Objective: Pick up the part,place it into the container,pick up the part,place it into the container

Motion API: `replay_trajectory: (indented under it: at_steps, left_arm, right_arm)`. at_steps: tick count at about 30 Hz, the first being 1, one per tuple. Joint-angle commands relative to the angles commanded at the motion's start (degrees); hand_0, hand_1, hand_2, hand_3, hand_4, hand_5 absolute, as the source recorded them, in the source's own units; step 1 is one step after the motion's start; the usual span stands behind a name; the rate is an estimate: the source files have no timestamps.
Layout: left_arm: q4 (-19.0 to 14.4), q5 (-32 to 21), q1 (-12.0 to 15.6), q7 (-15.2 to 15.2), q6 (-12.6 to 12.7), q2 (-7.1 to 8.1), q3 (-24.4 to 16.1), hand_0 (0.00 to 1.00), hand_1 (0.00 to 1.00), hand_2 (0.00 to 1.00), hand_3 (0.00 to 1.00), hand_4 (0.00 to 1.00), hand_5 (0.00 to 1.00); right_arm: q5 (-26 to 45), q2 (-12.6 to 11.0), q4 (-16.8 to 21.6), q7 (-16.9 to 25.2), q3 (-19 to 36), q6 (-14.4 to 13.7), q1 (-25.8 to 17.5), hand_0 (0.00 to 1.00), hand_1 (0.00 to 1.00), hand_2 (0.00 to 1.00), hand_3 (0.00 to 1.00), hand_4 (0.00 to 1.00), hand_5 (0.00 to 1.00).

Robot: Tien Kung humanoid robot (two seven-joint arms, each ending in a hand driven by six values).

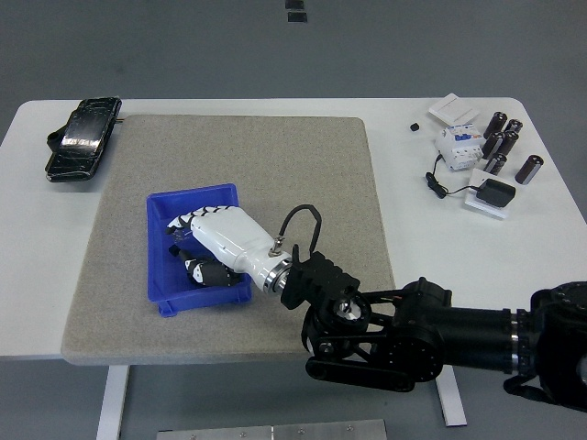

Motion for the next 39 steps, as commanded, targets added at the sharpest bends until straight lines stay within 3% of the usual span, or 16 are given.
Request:
replay_trajectory:
  at_steps: [8, 9, 15, 20, 25, 26, 28, 34, 39]
  left_arm:
    - [0.1, -0.1, 0.1, -0.1, -0.1, -0.06, 0.1, 0.723, 0.678, 0.658, 0.595, 0.710, 0.401]
    - [0.1, -0.1, 0.1, -0.1, -0.1, -0.06, 0.1, 0.722, 0.678, 0.659, 0.592, 0.709, 0.402]
    - [0.1, -0.1, 0.5, -0.1, -0.3, -0.07, 0.2, 0.722, 0.677, 0.659, 0.592, 0.710, 0.402]
    - [0.2, -0.4, 0.8, -0.2, -0.5, 0.06, 0.3, 0.722, 0.674, 0.656, 0.592, 0.708, 0.400]
    - [0.2, -0.2, 0.8, -0.1, -0.7, 0.23, 0.3, 0.722, 0.674, 0.656, 0.592, 0.708, 0.400]
    - [0.3, -0.2, 0.8, -0.1, -0.8, 0.26, 0.3, 0.721, 0.674, 0.656, 0.592, 0.706, 0.399]
    - [0.3, -0.2, 0.6, -0.2, -0.9, 0.32, 0.4, 0.721, 0.674, 0.656, 0.592, 0.706, 0.399]
    - [0.4, -0.3, 0.2, -0.5, -1.1, 0.57, 0.7, 0.721, 0.673, 0.655, 0.592, 0.705, 0.396]
    - [0.4, -0.1, 0.4, -0.3, -1.1, 0.90, 0.6, 0.719, 0.672, 0.652, 0.591, 0.702, 0.391]
  right_arm:
    - [7.6, -0.6, 3.6, 5.6, 8.3, -4.0, -3.1, 0.852, 0.823, 0.834, 0.799, 0.522, 0.264]
    - [8.8, -1.3, 4.1, 6.5, 9.8, -4.5, -3.9, 0.805, 0.782, 0.778, 0.723, 0.521, 0.274]
    - [16.0, -7.0, 6.5, 12.4, 20.1, -5.4, -9.5, 0.762, 0.756, 0.761, 0.705, 0.518, 0.268]
    - [23.5, -12.5, 9.0, 18.6, 29.8, -3.5, -15.5, 0.754, 0.744, 0.755, 0.712, 0.551, 0.250]
    - [31.9, -16.4, 10.1, 24.8, 38.9, -0.1, -21.2, 0.754, 0.744, 0.755, 0.712, 0.551, 0.250]
    - [33.6, -17.1, 10.3, 26.0, 40.8, 0.6, -22.4, 0.756, 0.744, 0.753, 0.711, 0.600, 0.282]
    - [36.7, -18.3, 10.6, 27.9, 44.2, 1.8, -24.6, 0.756, 0.744, 0.753, 0.711, 0.600, 0.282]
    - [44.6, -20.6, 11.5, 31.4, 52.8, 4.2, -31.2, 0.757, 0.744, 0.749, 0.705, 0.620, 0.302]
    - [48.6, -20.5, 11.9, 32.5, 58.8, 5.2, -35.5, 0.755, 0.739, 0.749, 0.705, 0.635, 0.315]
